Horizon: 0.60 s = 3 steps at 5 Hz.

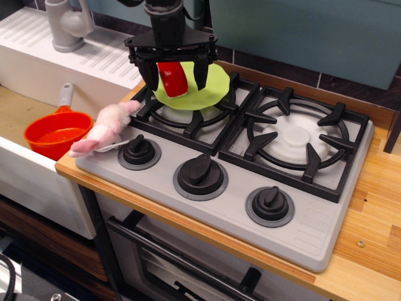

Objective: End effector transition from object to object

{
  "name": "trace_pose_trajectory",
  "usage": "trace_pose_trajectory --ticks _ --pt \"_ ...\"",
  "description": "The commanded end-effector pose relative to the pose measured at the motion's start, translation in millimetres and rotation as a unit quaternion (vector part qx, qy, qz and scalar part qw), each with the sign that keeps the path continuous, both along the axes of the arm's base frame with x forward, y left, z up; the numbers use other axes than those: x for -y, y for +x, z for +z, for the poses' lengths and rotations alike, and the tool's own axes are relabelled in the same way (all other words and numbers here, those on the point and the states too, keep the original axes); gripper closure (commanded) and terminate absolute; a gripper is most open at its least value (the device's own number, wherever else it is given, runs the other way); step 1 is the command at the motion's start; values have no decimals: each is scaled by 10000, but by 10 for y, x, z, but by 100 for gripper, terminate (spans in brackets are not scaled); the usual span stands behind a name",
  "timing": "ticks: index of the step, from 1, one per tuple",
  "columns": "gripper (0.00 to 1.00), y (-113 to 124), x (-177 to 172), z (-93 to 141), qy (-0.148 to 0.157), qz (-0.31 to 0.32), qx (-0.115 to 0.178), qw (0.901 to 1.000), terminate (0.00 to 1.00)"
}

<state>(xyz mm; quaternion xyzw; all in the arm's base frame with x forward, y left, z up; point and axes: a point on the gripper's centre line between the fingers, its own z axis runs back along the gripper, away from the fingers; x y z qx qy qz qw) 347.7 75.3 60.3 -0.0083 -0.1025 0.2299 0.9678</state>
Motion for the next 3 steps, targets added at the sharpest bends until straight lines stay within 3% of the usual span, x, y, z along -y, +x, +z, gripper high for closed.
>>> trace_pose_trajectory --ticks 1,3 --pt "0 0 0 0 0 0 0 10000 0" --pt "0 -33 35 478 59 -12 -148 9999 0"
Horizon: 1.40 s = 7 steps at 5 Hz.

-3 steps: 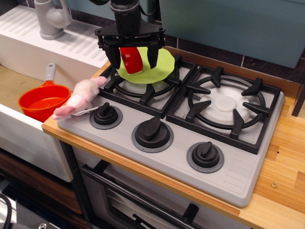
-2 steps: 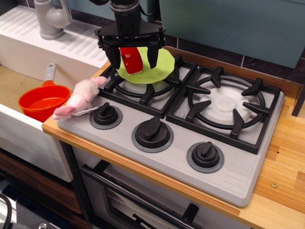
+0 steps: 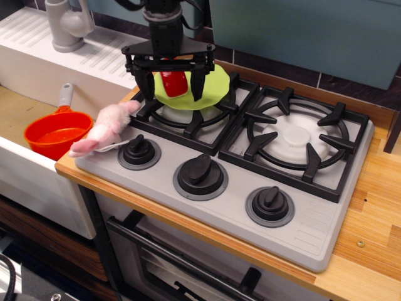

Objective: End effector transition from object to object

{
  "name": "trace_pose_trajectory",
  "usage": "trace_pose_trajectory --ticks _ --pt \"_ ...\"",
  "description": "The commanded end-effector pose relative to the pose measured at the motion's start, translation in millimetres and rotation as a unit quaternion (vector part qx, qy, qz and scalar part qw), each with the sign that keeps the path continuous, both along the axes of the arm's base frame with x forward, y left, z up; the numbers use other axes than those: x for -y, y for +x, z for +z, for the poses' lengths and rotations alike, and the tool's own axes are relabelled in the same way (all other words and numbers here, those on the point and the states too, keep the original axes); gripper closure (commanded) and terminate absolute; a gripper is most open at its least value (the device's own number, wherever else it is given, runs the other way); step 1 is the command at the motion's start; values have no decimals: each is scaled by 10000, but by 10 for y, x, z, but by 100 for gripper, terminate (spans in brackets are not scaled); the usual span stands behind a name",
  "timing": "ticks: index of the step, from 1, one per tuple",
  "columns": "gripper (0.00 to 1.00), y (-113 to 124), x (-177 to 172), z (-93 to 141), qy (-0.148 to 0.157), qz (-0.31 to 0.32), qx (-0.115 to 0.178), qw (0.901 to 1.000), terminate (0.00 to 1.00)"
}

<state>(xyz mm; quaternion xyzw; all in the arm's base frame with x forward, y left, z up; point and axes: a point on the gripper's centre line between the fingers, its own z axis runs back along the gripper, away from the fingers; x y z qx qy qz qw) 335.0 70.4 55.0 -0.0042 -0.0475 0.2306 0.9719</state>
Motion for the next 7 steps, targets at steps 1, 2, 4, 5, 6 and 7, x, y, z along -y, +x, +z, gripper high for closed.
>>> trace_pose_trajectory --ticks 1,2,4,5,6,7 --pt "0 34 -53 687 254 -81 300 9992 0" --pt "0 -119 -182 702 289 -167 282 9990 0" --pt "0 -435 -419 425 209 -323 563 9977 0" --pt "0 -542 -553 271 156 -429 719 9964 0" --pt "0 -613 -618 75 126 -453 891 9949 0" --pt "0 -659 -620 -121 167 -397 1012 9939 0"
